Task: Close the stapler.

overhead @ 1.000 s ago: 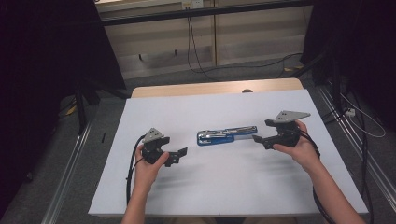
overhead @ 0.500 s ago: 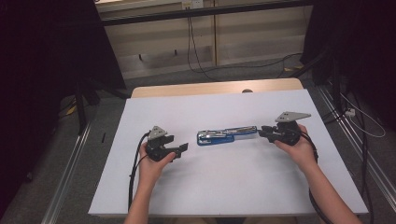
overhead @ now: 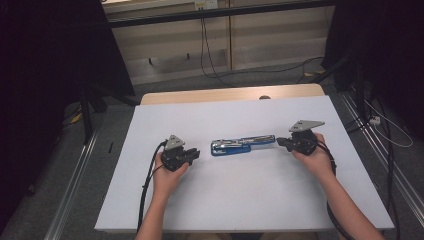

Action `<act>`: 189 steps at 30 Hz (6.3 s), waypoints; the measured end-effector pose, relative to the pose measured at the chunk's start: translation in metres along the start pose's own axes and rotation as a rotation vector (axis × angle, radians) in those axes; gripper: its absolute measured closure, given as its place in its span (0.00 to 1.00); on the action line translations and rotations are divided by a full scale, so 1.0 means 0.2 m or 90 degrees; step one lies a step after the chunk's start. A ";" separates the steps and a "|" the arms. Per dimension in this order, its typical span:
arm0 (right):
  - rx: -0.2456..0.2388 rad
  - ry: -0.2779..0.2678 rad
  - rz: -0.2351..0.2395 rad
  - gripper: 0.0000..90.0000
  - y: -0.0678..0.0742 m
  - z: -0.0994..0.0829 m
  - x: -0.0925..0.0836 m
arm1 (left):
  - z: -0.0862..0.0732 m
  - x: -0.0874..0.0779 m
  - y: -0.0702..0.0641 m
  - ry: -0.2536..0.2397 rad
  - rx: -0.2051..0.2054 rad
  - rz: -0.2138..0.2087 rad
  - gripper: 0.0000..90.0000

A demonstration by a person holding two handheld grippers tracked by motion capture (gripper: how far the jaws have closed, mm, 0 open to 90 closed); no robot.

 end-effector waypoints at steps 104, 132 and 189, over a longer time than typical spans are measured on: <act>0.001 -0.042 0.071 0.54 0.19 0.07 0.00 | 0.11 0.04 -0.14 -0.014 -0.018 -0.038 0.37; 0.023 -0.056 0.075 0.21 0.36 -0.06 -0.19 | 0.00 -0.24 0.00 -0.024 -0.042 -0.009 0.14; 0.020 -0.063 0.060 0.15 0.42 -0.26 -0.38 | -0.29 -0.54 0.19 -0.035 -0.053 0.025 0.07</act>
Point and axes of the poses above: each handheld gripper's, and its own axes: x roughly forward along the jaws, z roughly out of its top, y roughly to its left, the point moved 10 cm from there along x, roughly forward along the jaws, and after that the axes turned 8 degrees about z, right-handed, at the moved point
